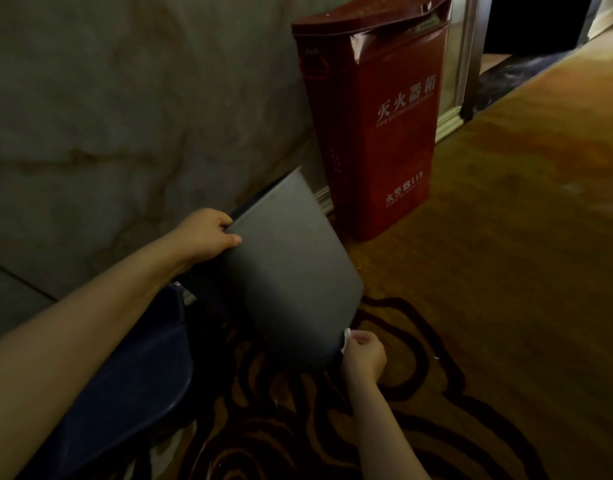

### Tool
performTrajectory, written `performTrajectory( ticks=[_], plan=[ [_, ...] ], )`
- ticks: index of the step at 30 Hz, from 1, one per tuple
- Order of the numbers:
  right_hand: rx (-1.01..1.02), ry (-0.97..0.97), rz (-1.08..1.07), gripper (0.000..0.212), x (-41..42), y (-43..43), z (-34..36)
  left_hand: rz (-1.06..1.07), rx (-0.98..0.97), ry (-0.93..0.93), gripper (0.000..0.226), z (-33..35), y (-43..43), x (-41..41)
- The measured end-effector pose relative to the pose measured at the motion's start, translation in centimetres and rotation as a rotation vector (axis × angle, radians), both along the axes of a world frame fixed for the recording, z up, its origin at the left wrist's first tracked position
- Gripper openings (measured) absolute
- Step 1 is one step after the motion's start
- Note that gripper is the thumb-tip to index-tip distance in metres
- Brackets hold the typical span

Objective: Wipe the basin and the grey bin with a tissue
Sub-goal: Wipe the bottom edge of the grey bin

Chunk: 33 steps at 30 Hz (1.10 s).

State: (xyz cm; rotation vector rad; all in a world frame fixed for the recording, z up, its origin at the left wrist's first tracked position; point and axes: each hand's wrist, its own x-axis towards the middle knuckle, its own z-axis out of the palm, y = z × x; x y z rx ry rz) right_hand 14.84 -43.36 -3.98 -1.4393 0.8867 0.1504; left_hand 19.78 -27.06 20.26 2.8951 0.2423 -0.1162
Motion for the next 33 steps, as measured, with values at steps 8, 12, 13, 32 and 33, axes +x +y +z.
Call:
performTrajectory(
  ticks=[8,12,13,32,33],
  plan=[
    [-0.089,-0.317,0.112,0.005,-0.4,0.6,3.8,0.003,-0.003,-0.293,0.018,-2.7,2.2,-1.2],
    [-0.128,-0.409,0.138,0.012,-0.3,0.8,5.2,-0.082,-0.063,-0.397,0.012,-3.7,2.7,-2.1],
    [-0.13,-0.419,0.151,0.01,-0.3,0.9,5.3,-0.104,-0.066,-0.417,0.012,-4.0,3.0,-2.2],
    [-0.57,-1.045,0.588,0.016,5.4,3.8,17.7,-0.165,-0.106,-0.254,0.01,-8.5,8.4,-4.5],
    [-0.604,-1.045,0.637,0.016,6.6,4.6,18.4,-0.155,-0.126,-0.256,0.008,-8.6,8.4,-4.6]
  ],
)
